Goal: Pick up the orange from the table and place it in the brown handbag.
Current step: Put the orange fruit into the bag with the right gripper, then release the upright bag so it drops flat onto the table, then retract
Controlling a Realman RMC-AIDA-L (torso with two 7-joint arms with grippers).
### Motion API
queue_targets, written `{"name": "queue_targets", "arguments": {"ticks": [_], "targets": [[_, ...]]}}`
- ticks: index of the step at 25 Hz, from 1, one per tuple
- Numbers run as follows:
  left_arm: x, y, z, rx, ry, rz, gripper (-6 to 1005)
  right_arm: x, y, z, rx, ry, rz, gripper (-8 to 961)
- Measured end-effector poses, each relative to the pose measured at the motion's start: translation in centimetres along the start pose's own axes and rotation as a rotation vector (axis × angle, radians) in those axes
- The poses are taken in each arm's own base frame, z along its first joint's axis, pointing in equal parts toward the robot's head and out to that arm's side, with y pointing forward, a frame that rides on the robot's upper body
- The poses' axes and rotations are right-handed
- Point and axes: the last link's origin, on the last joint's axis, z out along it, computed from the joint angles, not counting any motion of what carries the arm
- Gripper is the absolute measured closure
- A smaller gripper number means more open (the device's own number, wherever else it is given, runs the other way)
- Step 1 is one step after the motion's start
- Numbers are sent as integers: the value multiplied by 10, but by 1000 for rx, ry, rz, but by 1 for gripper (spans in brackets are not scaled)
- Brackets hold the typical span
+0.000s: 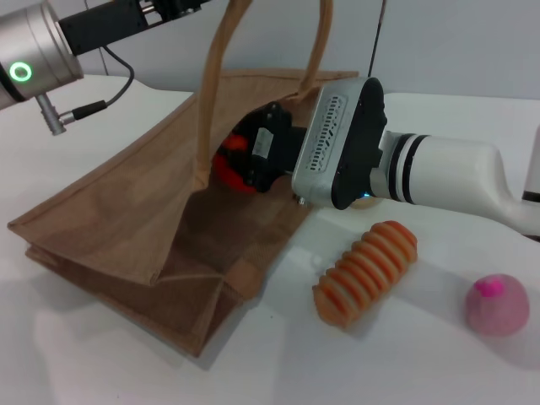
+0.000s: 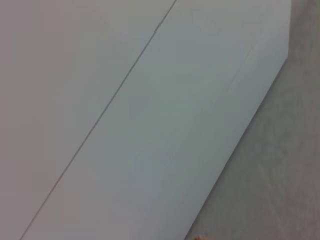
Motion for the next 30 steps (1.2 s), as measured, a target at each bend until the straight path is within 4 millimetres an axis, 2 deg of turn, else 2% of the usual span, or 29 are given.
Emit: {"name": "queue_targets", "arguments": {"ticks": [6,11,14,19,28,30], "targets": [[0,-1,-4,12,12,-3,914,3,0,-2,13,-2,22,780],[-2,-5,-11,43,30,-6,915,10,-1,-7,39,-1,60,601],[-3,-11,-18,76,49,-19,915,14,-1,-14,55,-23,90,367],[-7,-22,-26,129,61,-34,917,24,0,-31,84,-91,137,143],[-15,-41,-37,240,70,-59,924,60,-9,-63,216,-63,239,75],[-16,-43,-39,258,72,-60,889,70,-11,-74,258,-64,269,60]]}}
